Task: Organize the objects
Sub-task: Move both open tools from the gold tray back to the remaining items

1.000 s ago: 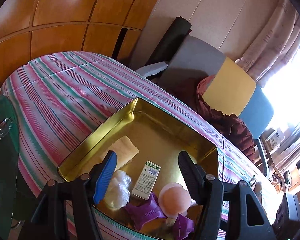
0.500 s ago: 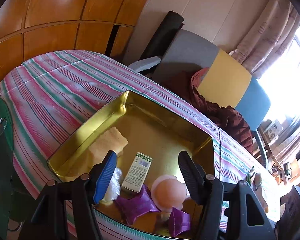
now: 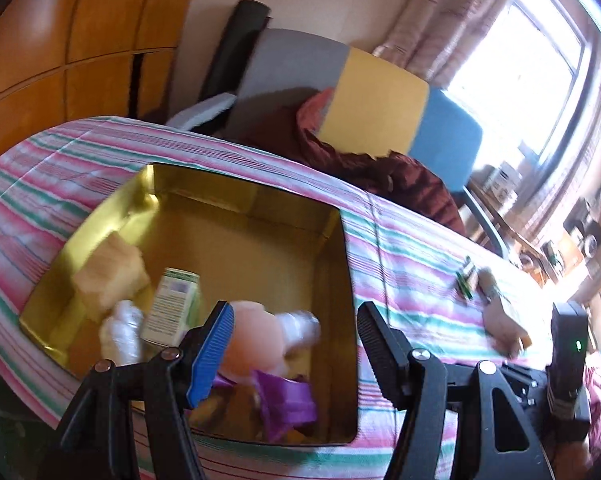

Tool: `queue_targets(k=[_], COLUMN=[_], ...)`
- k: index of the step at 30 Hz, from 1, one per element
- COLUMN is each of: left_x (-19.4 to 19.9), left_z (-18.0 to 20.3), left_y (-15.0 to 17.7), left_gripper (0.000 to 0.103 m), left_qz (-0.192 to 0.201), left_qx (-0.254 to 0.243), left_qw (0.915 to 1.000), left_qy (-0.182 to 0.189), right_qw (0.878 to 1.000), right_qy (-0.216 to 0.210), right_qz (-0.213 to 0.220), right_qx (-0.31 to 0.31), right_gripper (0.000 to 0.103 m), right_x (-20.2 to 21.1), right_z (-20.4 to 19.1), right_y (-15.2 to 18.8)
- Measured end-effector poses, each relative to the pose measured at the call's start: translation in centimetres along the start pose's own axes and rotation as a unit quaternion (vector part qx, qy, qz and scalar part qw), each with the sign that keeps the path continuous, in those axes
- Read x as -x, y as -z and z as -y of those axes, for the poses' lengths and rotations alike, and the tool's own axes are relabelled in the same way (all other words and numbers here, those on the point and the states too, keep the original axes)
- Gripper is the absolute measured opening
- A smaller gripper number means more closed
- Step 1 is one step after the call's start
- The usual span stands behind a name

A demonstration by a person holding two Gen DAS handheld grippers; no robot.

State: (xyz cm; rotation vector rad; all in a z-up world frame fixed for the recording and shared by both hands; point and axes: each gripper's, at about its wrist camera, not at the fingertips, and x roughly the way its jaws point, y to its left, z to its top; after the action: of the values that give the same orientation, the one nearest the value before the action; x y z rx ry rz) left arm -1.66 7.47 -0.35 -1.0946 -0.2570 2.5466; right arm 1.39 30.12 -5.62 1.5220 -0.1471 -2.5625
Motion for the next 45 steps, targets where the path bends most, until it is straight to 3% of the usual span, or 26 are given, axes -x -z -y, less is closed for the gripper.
queue_targets(k=[7, 11, 17, 19, 22, 26, 32, 33, 36, 40, 43, 45], left_x=[-0.7, -1.1, -1.5, -1.5, -1.7, -2.1, -2.4, -2.4, -2.4, -2.7, -3.0, -3.1], left_z=[4.1, 5.7, 7.5, 7.8, 8.4, 9.0, 9.5, 9.5, 9.4, 9.4, 9.9, 10.3], left_y=[2.0, 3.1, 4.9, 5.2, 5.8, 6.3, 6.7, 6.8, 6.8, 6.8, 6.9, 7.1], left_gripper=[0.065, 0.065, 0.065, 0.065, 0.065, 0.065, 0.065, 0.065, 0.065, 0.065, 0.065, 0.065], left_qz=[-0.021, -0.031, -0.049, -0.053, -0.057, -0.063, -0.073, -0.074, -0.075, -0.080, -0.088, -0.091], left_qx=[-0.072, -0.094, -0.112, -0.115, -0.121, -0.129, -0.135, -0.135, -0.130, -0.120, -0.116, -0.121], left_qw=[0.9962, 0.9933, 0.9900, 0.9890, 0.9874, 0.9857, 0.9846, 0.9846, 0.9854, 0.9861, 0.9855, 0.9846], left_qy=[0.044, 0.059, 0.071, 0.076, 0.084, 0.088, 0.084, 0.082, 0.080, 0.083, 0.088, 0.088], right_qw=[0.998, 0.992, 0.964, 0.956, 0.951, 0.952, 0.967, 0.968, 0.972, 0.963, 0.964, 0.970], right_qy=[0.034, 0.088, 0.197, 0.207, 0.176, 0.074, -0.112, -0.127, -0.093, -0.044, -0.046, -0.069], right_qz=[-0.014, 0.005, 0.075, 0.085, 0.090, 0.087, 0.092, 0.089, 0.112, 0.129, 0.117, 0.102], right_qx=[-0.057, -0.085, -0.162, -0.189, -0.237, -0.286, -0.211, -0.197, -0.184, -0.235, -0.233, -0.211], right_gripper=[0.064, 0.064, 0.068, 0.071, 0.071, 0.073, 0.076, 0.076, 0.077, 0.080, 0.081, 0.081], right_x=[0.8, 2.7, 7.1, 7.7, 7.3, 5.5, 4.5, 4.4, 4.9, 4.6, 3.4, 3.0], right_z=[6.5, 10.9, 20.4, 23.3, 26.8, 28.2, 22.5, 21.7, 21.2, 23.5, 23.4, 22.7], right_y=[1.4, 1.2, -0.7, -0.8, -0.1, 0.7, -0.7, -0.9, -1.2, -1.3, -1.9, -1.9])
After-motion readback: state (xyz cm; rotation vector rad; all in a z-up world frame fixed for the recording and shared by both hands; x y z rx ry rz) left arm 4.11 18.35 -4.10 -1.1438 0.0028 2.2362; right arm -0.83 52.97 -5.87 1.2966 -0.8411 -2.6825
